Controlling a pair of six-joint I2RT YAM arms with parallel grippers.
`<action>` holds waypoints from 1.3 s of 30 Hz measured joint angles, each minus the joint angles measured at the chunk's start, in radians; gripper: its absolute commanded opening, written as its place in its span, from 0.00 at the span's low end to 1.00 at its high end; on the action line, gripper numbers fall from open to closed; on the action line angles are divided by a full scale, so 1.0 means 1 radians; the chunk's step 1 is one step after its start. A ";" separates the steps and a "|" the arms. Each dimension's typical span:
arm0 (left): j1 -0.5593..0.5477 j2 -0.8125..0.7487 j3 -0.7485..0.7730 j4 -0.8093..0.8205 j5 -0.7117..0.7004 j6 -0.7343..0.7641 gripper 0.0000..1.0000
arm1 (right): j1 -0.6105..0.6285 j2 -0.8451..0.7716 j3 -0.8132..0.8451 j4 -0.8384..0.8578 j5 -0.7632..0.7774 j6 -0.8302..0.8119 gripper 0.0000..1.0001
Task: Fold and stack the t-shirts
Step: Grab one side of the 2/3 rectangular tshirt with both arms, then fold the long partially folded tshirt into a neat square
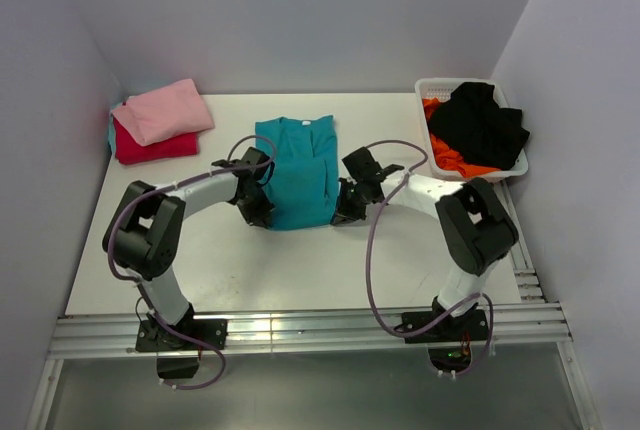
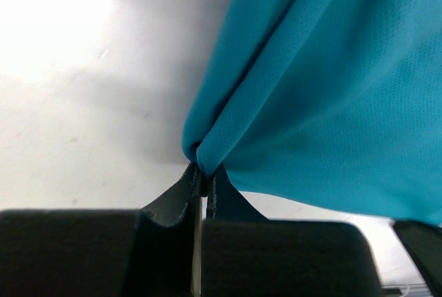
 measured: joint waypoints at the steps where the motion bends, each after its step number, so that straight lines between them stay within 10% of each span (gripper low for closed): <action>1: 0.000 -0.016 -0.015 0.001 0.000 0.002 0.00 | 0.000 -0.029 -0.012 -0.005 -0.001 0.000 0.00; 19: -0.061 -0.359 0.015 -0.183 0.054 -0.004 0.00 | 0.015 -0.505 -0.097 -0.215 -0.007 0.026 0.00; 39: 0.018 -0.018 0.500 -0.328 0.058 0.076 0.00 | -0.029 -0.220 0.341 -0.413 0.055 -0.059 0.00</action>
